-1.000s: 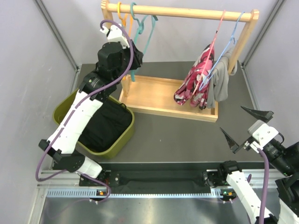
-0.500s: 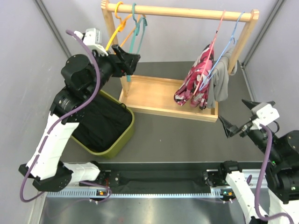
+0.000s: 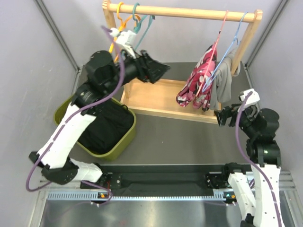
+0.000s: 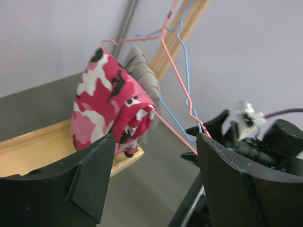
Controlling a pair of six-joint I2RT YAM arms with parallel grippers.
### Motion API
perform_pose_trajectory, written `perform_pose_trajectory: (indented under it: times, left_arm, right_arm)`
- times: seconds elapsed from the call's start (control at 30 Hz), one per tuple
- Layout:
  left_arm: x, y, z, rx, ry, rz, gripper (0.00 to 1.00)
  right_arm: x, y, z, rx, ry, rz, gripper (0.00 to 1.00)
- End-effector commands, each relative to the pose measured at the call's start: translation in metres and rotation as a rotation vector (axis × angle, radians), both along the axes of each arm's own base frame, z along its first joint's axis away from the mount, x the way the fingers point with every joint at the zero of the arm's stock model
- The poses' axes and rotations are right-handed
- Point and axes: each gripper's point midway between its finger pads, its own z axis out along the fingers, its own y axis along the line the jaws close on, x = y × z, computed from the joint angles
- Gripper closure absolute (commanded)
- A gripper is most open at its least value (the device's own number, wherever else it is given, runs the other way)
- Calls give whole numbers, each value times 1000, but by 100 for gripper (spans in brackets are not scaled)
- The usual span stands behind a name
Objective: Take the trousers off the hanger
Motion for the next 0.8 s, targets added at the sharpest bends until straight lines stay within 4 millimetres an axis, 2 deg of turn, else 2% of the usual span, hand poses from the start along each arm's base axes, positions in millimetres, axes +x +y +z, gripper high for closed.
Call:
perform_pose_trajectory:
  times: [0.0, 0.07, 0.1, 0.17, 0.2, 0.27, 0.3, 0.33, 0.4, 0.43, 0.5, 0.57, 0.6, 0.77]
  left_arm:
    - [-2, -40, 12, -34, -41, -98, 26]
    - [-1, -53, 15, -38, -52, -107, 26]
    - [7, -65, 6, -24, -39, -110, 26]
    - [10, -76, 11, -37, -53, -102, 26]
    - [19, -88, 1, -21, -43, -101, 27]
    - [22, -98, 9, -26, -68, -85, 27]
    - [30, -111, -1, -8, -58, -86, 28]
    - [27, -115, 10, -19, -84, -89, 28]
    - [37, -131, 0, 4, -77, -66, 28]
    - [33, -134, 11, -4, -107, -65, 29]
    - [43, -144, 2, 18, -102, -30, 29]
    - [44, -148, 6, 24, -124, -17, 31]
    - [52, -152, -2, 38, -114, 21, 32]
    - [61, -162, -12, 93, -147, 86, 33]
  right_arm:
    - [16, -3, -16, -22, -21, 36, 15]
    - [16, -7, -27, -95, -41, 63, 14]
    - [18, -7, -39, -96, -35, 73, 13]
    - [17, -14, -49, -105, -40, 59, 12]
    - [18, -15, -58, -104, -39, 62, 10]
    - [16, -19, -54, -112, -56, 42, 10]
    - [16, -19, -55, -116, -54, 46, 10]
    - [17, -19, -54, -116, -62, 44, 10]
    - [17, -21, -52, -111, -61, 35, 10]
    - [16, -23, -52, -107, -64, 28, 10]
    - [14, -21, -50, -100, -67, 37, 10]
    - [13, -20, -50, -90, -69, 39, 10]
    - [12, -20, -48, -88, -74, 40, 10]
    - [10, -21, -44, -82, -90, 28, 10]
